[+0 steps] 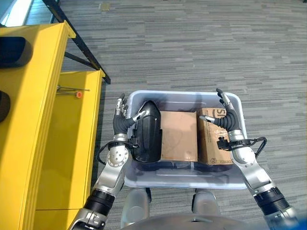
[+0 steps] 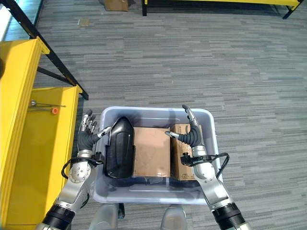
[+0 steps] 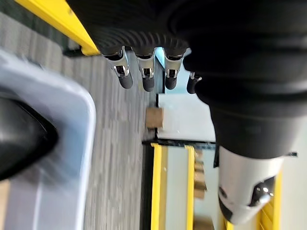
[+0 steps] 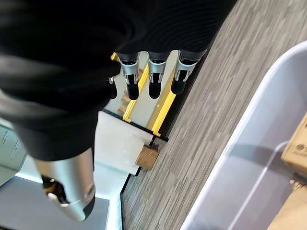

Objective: Move parts from the plastic box to the shelf.

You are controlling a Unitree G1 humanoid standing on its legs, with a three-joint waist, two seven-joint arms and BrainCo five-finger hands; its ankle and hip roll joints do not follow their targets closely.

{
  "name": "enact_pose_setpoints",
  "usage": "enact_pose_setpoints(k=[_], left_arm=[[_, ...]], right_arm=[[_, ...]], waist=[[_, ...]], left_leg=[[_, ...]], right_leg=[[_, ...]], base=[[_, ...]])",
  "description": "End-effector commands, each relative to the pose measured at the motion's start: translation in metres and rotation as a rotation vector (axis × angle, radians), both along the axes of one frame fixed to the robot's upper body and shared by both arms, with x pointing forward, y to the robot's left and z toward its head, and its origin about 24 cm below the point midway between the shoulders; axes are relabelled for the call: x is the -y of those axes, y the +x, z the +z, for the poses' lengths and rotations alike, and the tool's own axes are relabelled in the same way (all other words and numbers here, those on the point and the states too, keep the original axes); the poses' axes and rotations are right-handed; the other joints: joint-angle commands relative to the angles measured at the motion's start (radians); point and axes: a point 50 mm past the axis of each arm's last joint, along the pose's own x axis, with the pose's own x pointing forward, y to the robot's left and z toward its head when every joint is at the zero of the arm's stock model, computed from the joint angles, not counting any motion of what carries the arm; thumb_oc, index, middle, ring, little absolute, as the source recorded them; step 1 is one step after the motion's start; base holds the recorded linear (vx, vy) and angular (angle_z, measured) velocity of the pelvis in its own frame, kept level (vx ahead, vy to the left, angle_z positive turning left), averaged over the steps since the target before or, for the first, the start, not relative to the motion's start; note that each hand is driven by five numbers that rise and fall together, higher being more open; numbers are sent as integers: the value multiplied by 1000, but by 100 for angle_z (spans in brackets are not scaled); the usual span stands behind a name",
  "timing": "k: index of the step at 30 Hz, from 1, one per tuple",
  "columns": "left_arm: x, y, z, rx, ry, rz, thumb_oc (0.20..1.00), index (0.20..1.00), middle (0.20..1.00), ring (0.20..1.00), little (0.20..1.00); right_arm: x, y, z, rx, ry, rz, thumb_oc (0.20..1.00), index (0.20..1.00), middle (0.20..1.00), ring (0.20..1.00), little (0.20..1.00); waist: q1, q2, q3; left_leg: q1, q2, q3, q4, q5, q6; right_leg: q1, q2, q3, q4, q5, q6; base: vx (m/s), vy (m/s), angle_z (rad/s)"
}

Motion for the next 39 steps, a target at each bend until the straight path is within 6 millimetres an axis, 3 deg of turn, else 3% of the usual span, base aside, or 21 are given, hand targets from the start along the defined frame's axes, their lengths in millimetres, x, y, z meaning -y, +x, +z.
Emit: enact_pose_setpoints(k=[1,5,6,7,13,20,24,31,34,39], left_arm=[[-7,12,13,70,105,36,1000,1000,1000,1000,1000],[-14,23,7,29,158,94,1000,1000,1000,1000,1000],[-19,25,7,31,273,133,1000,1000,1000,1000,1000],[-20,24,5,16,223,143,1000,1000,1000,1000,1000],[-30,29,7,13,357,202,1000,1000,1000,1000,1000],[-65,38,-14,-131,488,349,1000,1000,1000,1000,1000],[-76,42,-33,-258,441,424,1000,1000,1000,1000,1000],[-84,44,-63,-476,429,421,1000,1000,1000,1000,1000],[-87,47,-68,-553,503,374,1000,1000,1000,1000,1000],[-77,53,-71,-596,620,286,1000,1000,1000,1000,1000]], right_arm=[[-11,10,44,213,74,43,1000,1000,1000,1000,1000],[-15,12,45,217,68,58,1000,1000,1000,1000,1000],[-15,13,45,220,61,56,1000,1000,1000,1000,1000],[-15,13,45,220,58,58,1000,1000,1000,1000,1000],[-14,13,46,221,52,63,1000,1000,1000,1000,1000],[-17,14,51,246,56,92,1000,1000,1000,1000,1000],[-22,9,51,250,70,134,1000,1000,1000,1000,1000],[-28,3,51,244,95,206,1000,1000,1000,1000,1000],[-33,2,53,240,113,253,1000,1000,1000,1000,1000],[-37,0,51,224,115,291,1000,1000,1000,1000,1000]], waist=[[20,-33,30],[1,-39,40],[-5,-42,45],[-9,-42,48],[-24,-43,63],[-45,-55,78],[-60,-65,86],[-84,-75,94],[-103,-90,88],[-122,-100,82]], left_leg=[[104,160,30,6,-43,-110],[109,177,63,6,-41,-117],[111,184,77,6,-40,-120],[112,186,83,6,-38,-120],[107,198,95,6,-34,-128],[80,219,100,6,-14,-143],[63,231,97,6,-4,-152],[26,247,90,6,10,-165],[7,260,94,6,13,-173],[-13,271,94,6,21,-181]], right_leg=[[-75,-76,17,4,159,35],[-114,-61,50,4,167,35],[-126,-54,63,4,169,35],[-129,-52,65,4,169,35],[-149,-39,77,4,171,35],[-184,-16,85,4,175,29],[-202,-6,88,4,175,26],[-239,13,94,4,181,23],[-268,30,106,4,187,24],[-291,43,114,4,193,24]], base=[[-34,-10,-27],[-28,-14,-30],[-19,-12,-32],[-17,-14,-31],[-5,-11,-8],[-28,-17,-11],[-23,-14,-3],[-17,-17,-2],[-23,-37,-3],[-2,-15,-5]])
